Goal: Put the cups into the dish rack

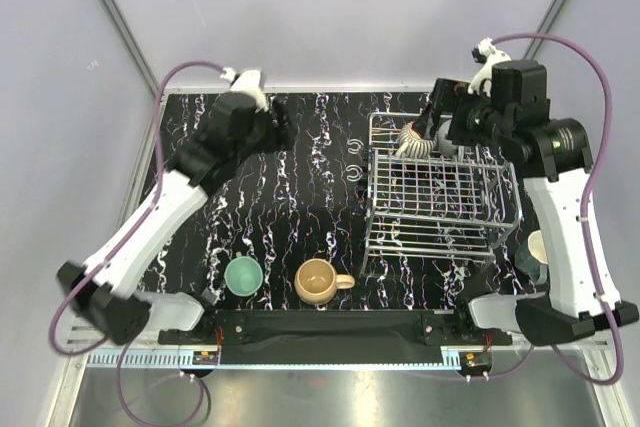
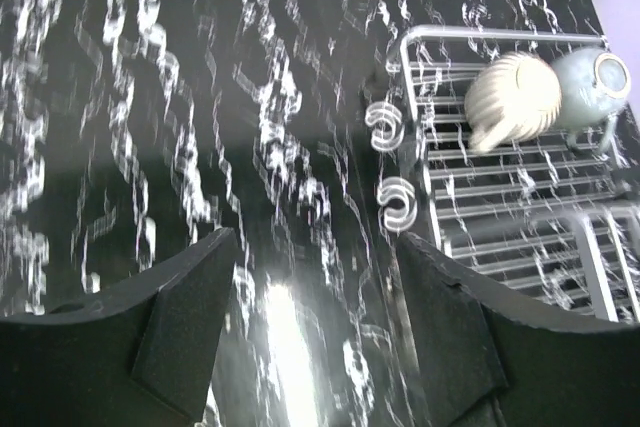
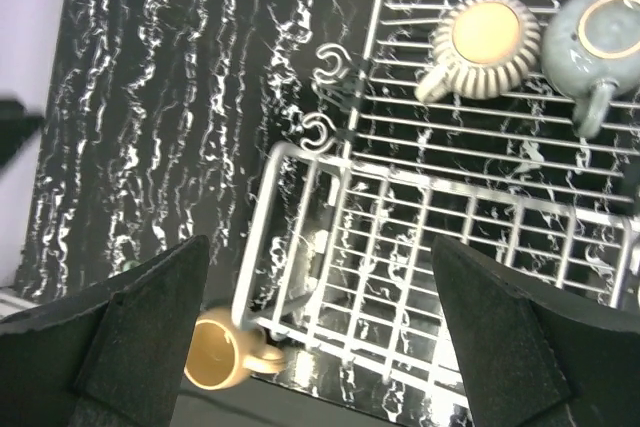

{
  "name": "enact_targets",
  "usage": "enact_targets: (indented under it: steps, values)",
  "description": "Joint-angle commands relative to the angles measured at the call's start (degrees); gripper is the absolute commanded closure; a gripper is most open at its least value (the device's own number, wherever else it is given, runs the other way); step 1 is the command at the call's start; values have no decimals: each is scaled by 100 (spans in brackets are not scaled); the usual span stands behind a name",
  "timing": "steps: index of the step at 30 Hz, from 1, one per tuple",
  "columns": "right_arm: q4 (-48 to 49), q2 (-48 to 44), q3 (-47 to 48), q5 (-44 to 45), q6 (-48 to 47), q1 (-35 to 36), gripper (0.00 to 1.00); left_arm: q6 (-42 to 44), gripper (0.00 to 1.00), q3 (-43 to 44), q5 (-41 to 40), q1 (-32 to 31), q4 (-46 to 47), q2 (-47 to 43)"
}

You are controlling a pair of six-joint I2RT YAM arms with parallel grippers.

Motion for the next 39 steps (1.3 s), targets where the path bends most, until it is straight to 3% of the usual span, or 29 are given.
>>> enact_targets:
  steps: [1,4,10,14,22,26,30,39]
  values:
    - [-683,585,737,-114,172,410,0,-843,28,-811,-176,19,-564,-911]
    - [-789,875,1168,763,172,1367,0,-1107,28,-1209,-70,37,-783,-1598]
    - [-765,1324,1565,1083,374,2503,0,-1520,28,-1903,-79,37,-1329,-2933]
    - [-307,1386,1205,907,295,3242,0,-1573,28,-2387,298,46,-1005,-3990]
    - [-693,2308,1355,1398,-56,4753,4,-1661,28,-2493,448,46,-714,-5247]
    - [-790,2494,810,1462,-214,5018,14,-1731,27,-2563,633,46,-617,-5442]
    - [-553,2310,-33,1374,-311,5036,36,-1723,28,-2546,835,37,-652,-5442]
    - [-369,2643,-755,1110,-399,5045,36,-1758,27,-2800,1116,46,-459,-5451]
